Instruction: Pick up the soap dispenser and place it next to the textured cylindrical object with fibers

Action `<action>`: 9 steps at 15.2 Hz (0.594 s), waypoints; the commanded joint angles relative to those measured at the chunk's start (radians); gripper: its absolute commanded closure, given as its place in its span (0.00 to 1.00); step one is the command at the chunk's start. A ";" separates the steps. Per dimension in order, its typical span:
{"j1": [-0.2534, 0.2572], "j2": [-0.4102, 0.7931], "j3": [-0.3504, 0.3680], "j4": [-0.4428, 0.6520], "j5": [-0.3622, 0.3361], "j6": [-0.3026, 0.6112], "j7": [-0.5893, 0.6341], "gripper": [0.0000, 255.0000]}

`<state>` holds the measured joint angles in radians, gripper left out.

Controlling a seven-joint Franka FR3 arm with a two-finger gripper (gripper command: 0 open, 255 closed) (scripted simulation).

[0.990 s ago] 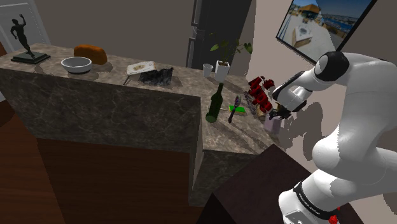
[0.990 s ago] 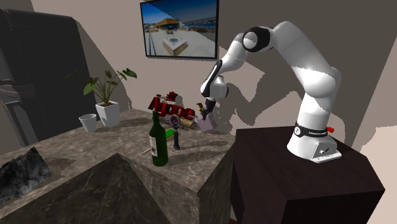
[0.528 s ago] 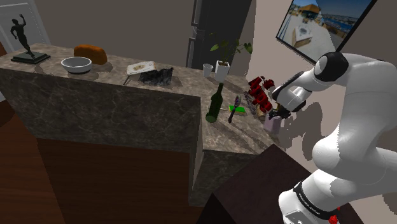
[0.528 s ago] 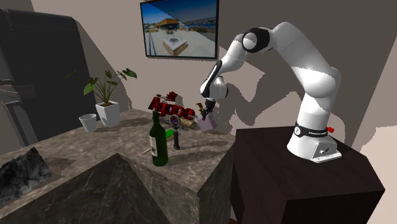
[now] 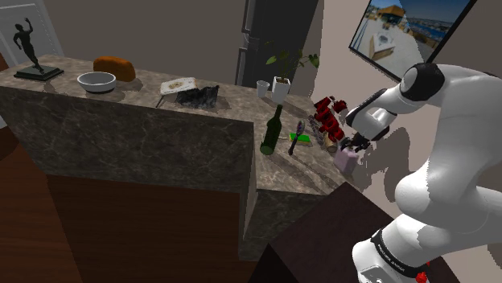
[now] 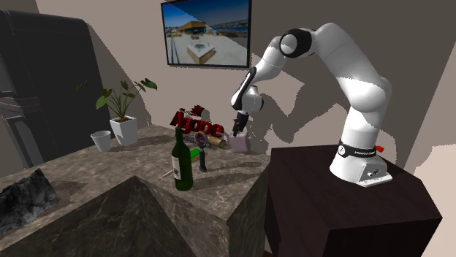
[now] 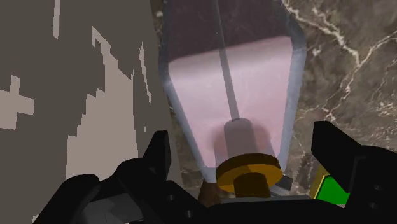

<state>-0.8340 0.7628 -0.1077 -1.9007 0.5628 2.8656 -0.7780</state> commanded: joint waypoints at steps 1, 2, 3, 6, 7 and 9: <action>0.015 -0.066 -0.022 -0.044 -0.011 -0.025 0.010 0.00; 0.022 -0.094 -0.031 -0.062 -0.017 -0.035 0.015 0.00; 0.021 -0.094 -0.031 -0.062 -0.017 -0.035 0.015 0.00; 0.021 -0.094 -0.031 -0.062 -0.017 -0.035 0.015 0.00; 0.021 -0.094 -0.031 -0.062 -0.017 -0.035 0.015 0.00; 0.021 -0.094 -0.031 -0.062 -0.017 -0.035 0.015 0.00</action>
<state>-0.8127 0.6692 -0.1384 -1.9630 0.5457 2.8308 -0.7629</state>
